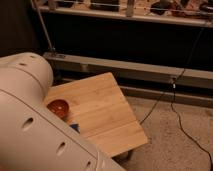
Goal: Place the pepper in the ceramic cup
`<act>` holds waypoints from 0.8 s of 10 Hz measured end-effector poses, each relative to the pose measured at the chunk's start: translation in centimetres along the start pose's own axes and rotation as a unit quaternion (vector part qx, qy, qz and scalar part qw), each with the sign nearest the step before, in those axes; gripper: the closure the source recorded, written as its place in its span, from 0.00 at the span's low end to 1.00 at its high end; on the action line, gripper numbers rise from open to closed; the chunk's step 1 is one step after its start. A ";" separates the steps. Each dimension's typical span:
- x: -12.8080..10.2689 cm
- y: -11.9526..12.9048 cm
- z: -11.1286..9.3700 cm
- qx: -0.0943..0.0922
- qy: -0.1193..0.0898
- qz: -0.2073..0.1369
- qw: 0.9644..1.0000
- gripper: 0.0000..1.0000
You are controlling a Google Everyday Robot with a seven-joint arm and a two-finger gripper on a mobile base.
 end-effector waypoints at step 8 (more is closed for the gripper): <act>-3.3 -0.1 0.6 -0.008 -0.111 0.037 0.993 1.00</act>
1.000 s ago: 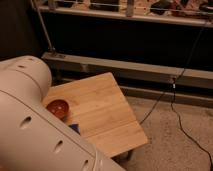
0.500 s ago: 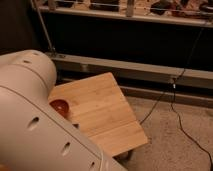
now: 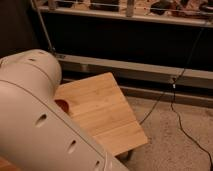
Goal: Place the pepper in the ceramic cup
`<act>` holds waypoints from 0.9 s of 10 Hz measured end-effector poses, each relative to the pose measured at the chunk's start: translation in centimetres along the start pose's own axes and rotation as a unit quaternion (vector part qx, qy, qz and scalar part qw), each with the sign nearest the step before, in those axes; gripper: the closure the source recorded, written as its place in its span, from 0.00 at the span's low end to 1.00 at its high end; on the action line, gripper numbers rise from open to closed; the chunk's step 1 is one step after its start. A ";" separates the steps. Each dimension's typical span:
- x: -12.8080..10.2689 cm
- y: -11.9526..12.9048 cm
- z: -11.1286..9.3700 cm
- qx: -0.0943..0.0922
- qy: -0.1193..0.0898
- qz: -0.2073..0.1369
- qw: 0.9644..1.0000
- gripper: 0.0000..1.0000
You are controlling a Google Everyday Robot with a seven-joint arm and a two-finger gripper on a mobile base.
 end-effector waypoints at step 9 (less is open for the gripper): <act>-2.4 3.3 3.1 -0.022 -0.020 -0.050 0.998 1.00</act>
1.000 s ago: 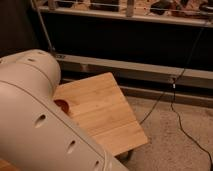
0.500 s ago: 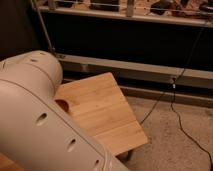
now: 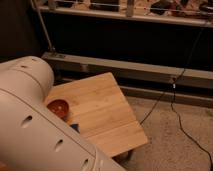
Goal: Place the pepper in the ceramic cup
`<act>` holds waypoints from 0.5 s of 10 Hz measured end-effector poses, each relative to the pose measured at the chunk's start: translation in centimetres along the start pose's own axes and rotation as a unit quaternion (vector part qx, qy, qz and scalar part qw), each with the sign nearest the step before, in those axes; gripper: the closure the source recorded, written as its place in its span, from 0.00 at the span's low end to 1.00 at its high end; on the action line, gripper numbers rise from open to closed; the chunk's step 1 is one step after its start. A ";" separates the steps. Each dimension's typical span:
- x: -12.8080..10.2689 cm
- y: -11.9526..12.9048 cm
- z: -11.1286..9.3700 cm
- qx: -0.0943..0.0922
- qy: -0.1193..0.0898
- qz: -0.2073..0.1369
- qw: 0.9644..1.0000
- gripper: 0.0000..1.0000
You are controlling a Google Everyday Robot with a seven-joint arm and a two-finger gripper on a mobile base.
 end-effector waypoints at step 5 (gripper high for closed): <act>-0.4 0.8 1.0 -0.023 -0.013 0.004 1.000 1.00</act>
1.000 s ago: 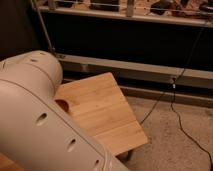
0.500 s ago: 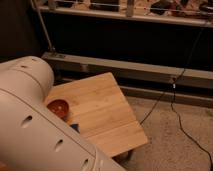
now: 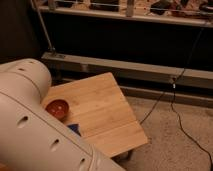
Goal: Place the pepper in the ceramic cup
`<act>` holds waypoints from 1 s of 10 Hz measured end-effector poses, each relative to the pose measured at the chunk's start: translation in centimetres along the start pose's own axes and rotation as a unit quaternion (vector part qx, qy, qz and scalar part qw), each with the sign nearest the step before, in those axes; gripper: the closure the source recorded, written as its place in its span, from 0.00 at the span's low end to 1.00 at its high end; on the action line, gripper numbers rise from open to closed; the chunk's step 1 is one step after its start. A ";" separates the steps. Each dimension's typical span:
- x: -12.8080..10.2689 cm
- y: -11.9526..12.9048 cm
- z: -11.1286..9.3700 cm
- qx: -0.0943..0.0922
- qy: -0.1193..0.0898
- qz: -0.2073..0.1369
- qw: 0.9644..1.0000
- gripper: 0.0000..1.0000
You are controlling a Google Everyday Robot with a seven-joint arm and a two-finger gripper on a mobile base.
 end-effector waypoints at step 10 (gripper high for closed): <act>1.2 1.5 2.3 -0.039 -0.026 0.004 0.999 1.00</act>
